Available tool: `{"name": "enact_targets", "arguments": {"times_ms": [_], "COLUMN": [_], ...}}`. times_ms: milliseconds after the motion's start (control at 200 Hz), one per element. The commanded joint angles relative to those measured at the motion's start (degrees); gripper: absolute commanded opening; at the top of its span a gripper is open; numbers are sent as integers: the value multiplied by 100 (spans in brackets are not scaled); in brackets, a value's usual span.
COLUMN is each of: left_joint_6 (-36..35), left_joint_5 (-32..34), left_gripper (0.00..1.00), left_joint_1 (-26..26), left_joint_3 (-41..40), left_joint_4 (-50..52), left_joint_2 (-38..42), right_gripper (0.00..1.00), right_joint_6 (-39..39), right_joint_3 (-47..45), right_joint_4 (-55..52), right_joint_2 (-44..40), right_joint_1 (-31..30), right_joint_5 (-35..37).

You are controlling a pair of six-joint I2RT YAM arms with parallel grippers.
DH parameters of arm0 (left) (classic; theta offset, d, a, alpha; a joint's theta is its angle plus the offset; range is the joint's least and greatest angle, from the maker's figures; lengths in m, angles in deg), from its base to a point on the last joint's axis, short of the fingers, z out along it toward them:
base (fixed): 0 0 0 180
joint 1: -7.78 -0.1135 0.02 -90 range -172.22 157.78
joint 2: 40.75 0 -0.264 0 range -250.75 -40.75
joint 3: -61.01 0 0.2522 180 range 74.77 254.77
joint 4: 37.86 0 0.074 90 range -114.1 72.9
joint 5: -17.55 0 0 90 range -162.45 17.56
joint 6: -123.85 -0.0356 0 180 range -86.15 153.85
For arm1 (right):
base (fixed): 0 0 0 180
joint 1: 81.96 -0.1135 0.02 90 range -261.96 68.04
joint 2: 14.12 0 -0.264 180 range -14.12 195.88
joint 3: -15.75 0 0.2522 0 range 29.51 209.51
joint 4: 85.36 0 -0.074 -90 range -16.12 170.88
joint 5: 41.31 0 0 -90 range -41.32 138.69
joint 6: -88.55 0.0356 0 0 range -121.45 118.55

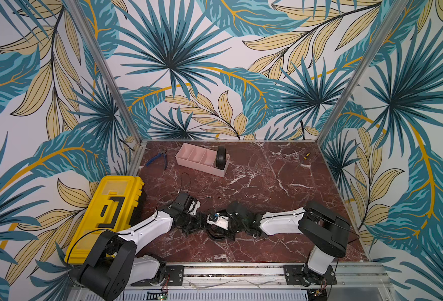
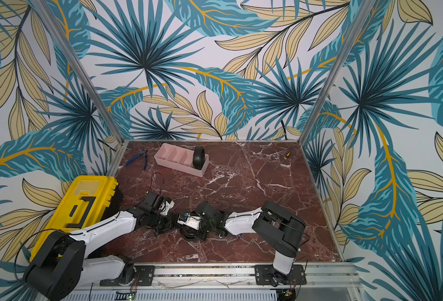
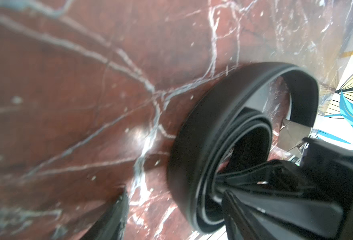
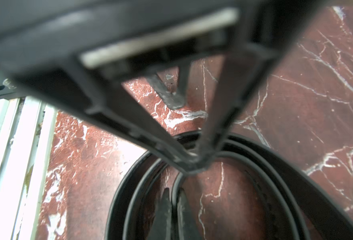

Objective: Place the belts into the storage roll
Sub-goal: Roll the belt at the center of the board.

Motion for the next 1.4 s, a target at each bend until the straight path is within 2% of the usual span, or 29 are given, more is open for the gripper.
{"name": "enact_targets", "arguments": {"times_ms": [0, 215, 305, 516, 691, 781, 931, 996, 1126, 1152, 1187, 1252, 1317, 1392], "left_joint_6": [-99, -142, -167, -501, -556, -584, -538, -521, -516, -520, -520, -537, -551, -606], "left_joint_5": [65, 357, 491, 895, 919, 918, 791, 799, 849, 843, 848, 834, 834, 823], "left_gripper": [72, 70, 61, 53, 46, 37, 34, 27, 25, 23, 15, 3, 0, 0], "left_joint_1": [64, 308, 386, 575, 605, 649, 731, 741, 741, 741, 746, 759, 772, 785], "left_joint_3": [158, 453, 646, 1250, 1467, 1487, 1505, 1480, 1460, 1469, 1478, 1495, 1503, 1508], "left_joint_4": [-205, -217, -134, 427, 595, 658, 664, 662, 669, 664, 667, 671, 671, 677], "left_joint_2": [-180, -631, -925, -1428, -1523, -1519, -1628, -1616, -1515, -1514, -1519, -1561, -1584, -1593], "right_gripper": [2, 2, 2, 1, 1, 2, 5, 6, 9, 10, 13, 24, 34, 41], "right_joint_6": [49, 62, 65, -14, 19, 32, 161, 227, 332, 347, 414, 583, 832, 1069], "right_joint_3": [-157, -200, -267, -380, -405, -401, -406, -419, -470, -470, -466, -542, -614, -661], "right_joint_4": [-293, -244, -187, -208, -163, -161, -52, 19, 150, 146, 142, 272, 399, 445], "right_joint_2": [-86, -92, -123, -283, -302, -284, -192, -170, -204, -217, -238, -345, -461, -598], "right_joint_1": [13, 19, 11, 8, 7, 3, 4, 10, 6, 8, 10, 15, 43, 95], "right_joint_5": [55, 16, 28, 114, 160, 169, 178, 178, 213, 213, 209, 254, 336, 382]}}
